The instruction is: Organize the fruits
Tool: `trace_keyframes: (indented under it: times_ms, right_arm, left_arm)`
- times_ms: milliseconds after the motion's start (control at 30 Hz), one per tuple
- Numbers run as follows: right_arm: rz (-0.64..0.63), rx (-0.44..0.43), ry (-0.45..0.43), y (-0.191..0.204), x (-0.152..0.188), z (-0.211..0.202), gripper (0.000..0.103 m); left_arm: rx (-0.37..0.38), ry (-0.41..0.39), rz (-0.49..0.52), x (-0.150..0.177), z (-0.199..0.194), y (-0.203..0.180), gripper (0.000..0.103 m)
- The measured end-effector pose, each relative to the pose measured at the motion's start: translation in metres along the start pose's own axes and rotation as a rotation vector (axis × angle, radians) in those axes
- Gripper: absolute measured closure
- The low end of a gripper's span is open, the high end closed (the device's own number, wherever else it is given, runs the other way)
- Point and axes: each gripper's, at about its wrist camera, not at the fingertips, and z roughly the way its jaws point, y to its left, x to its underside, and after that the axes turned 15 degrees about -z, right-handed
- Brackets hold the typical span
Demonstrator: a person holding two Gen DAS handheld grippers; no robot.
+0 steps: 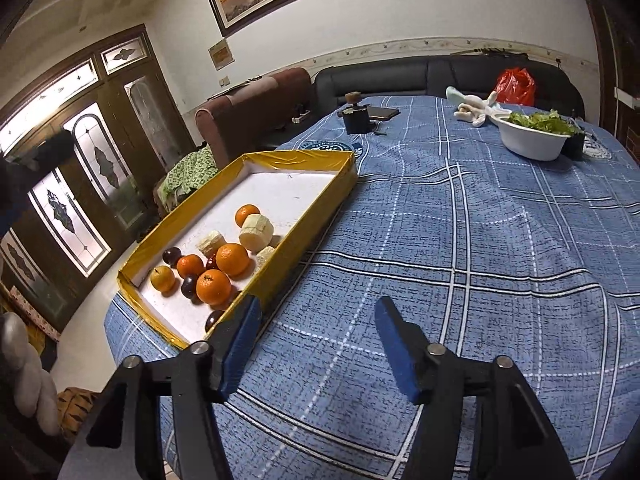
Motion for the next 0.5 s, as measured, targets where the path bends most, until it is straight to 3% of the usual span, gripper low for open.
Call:
trace_keyframes:
  times_ms: [200,500]
  right_arm:
    - [-0.031,0.039,0.007,0.001,0.004,0.001,0.03]
    - [-0.034,0.038,0.043,0.001,0.006,0.012,0.028]
  left_arm:
    - [0.064,0.124,0.033,0.015,0.014,-0.012,0.0]
    - [0.092,0.235,0.016,0.028,0.031,-0.016,0.0]
